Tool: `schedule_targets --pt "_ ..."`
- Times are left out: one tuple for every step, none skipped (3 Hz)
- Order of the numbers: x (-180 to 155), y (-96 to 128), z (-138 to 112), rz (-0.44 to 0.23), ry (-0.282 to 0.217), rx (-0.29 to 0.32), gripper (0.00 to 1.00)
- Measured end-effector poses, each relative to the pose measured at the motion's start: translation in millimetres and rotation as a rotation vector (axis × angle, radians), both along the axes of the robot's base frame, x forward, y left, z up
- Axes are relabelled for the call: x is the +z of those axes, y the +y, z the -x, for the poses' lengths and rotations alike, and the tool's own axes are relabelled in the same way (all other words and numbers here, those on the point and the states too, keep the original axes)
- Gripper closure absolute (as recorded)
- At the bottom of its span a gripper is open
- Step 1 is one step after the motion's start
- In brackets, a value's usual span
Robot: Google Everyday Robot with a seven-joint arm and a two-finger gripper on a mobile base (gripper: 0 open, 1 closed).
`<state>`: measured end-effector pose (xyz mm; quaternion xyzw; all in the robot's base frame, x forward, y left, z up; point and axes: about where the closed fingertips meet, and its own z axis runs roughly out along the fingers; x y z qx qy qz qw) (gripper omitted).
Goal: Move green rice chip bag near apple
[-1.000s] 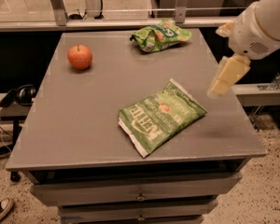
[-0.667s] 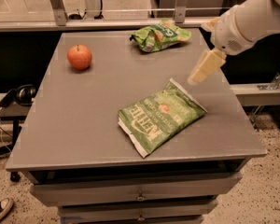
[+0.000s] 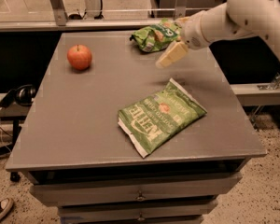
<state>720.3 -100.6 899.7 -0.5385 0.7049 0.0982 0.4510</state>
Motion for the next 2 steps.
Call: schedule_targets --pt "-13 25 -53 -0.158 0.006 -0.043 0.00" --pt "-14 29 -83 -0.251 0.004 -0.090 0.00"
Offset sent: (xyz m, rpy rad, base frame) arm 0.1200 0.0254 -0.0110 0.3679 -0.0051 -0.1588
